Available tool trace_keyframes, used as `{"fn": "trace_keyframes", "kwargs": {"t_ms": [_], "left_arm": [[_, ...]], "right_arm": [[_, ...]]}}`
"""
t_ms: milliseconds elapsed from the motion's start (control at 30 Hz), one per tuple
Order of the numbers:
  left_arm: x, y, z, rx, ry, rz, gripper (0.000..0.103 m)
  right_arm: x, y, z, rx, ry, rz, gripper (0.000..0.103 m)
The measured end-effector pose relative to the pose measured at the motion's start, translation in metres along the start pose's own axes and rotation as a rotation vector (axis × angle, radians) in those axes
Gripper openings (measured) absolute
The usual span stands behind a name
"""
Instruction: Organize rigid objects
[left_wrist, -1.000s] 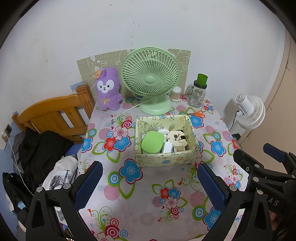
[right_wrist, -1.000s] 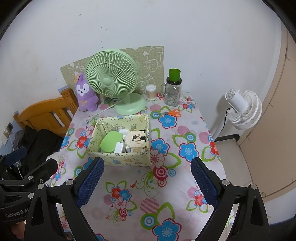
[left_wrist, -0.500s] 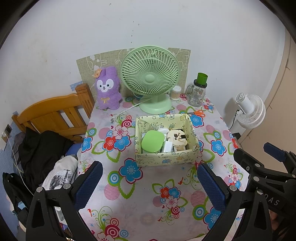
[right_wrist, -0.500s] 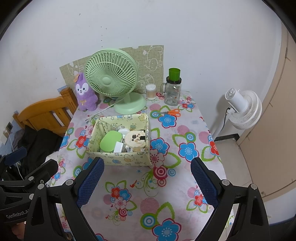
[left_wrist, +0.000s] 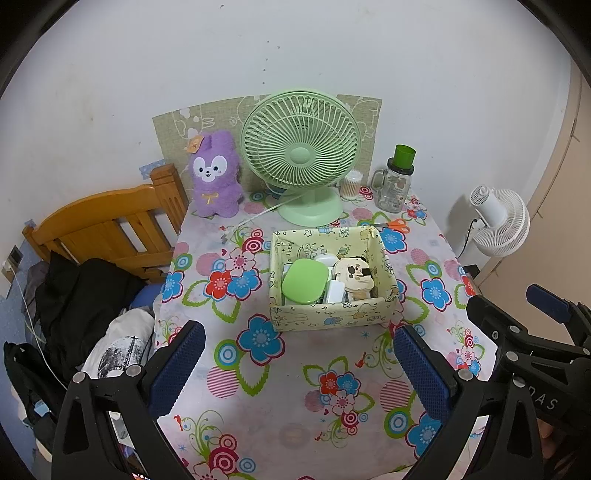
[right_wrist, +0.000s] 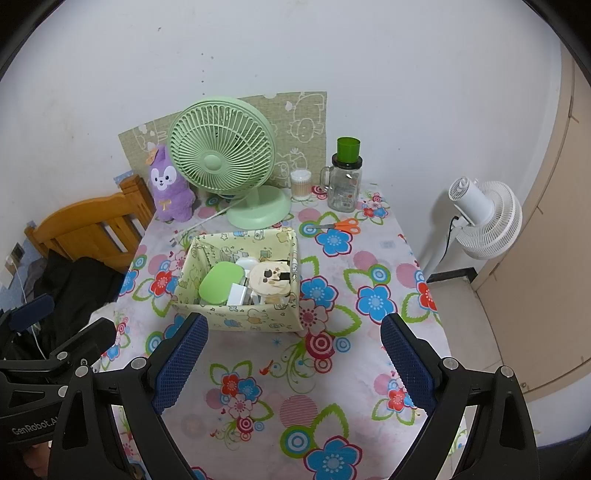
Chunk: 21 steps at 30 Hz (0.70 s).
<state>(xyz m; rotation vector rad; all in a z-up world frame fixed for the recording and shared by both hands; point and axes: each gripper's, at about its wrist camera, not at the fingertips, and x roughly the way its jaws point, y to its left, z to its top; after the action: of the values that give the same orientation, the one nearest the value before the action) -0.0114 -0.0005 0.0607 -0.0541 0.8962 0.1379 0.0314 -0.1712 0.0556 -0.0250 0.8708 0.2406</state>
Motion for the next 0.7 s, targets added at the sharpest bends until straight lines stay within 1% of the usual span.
{"fn": "trace_keyframes", "kwargs": {"t_ms": [700], "left_arm": [[-0.0007, -0.0005, -0.0001, 0.005, -0.004, -0.001, 0.103]], "right_arm": [[-0.0001, -0.0002, -0.0002, 0.002, -0.001, -0.008, 0.096]]}}
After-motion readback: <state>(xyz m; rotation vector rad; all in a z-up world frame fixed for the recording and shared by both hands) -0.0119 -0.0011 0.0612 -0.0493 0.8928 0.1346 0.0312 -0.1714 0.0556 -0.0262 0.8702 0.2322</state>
